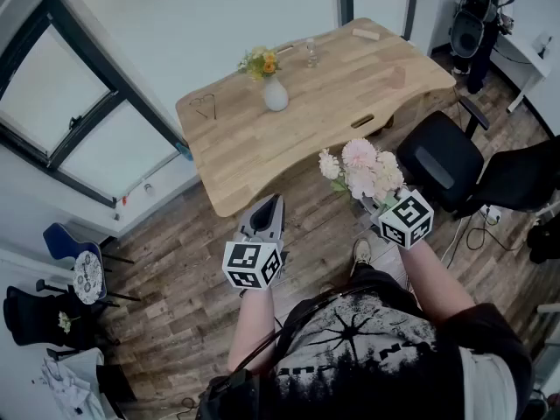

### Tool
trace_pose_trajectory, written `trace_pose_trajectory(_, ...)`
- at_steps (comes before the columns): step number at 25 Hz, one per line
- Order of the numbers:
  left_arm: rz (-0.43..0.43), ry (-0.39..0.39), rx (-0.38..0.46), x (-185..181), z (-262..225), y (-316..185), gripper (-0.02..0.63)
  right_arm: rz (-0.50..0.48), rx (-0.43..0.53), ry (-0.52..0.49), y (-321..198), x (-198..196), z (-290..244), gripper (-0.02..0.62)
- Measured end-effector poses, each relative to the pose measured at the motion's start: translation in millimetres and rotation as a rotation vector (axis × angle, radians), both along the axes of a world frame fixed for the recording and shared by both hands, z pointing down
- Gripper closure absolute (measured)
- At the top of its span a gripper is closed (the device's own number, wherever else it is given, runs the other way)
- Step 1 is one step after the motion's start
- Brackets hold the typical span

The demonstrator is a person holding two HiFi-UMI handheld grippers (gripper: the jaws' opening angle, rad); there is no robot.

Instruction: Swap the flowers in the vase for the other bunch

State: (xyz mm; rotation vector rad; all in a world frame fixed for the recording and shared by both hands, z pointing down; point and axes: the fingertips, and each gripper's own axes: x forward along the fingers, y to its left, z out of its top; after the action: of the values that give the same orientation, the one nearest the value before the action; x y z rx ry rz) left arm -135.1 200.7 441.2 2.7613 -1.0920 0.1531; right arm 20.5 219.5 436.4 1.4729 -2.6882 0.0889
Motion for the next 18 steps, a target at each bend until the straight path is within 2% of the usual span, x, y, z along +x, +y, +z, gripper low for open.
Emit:
trace_pose_trajectory(12, 0.000, -0.028, 0.016, 8, 2, 10, 0.592, -0.019, -0.012, -0.018, 9, -1, 5, 0.563)
trace_pose_trajectory(18, 0.013, 0.002, -0.005, 6, 3, 6, 0.592, -0.027, -0.013, -0.007, 3, -6, 5, 0.563)
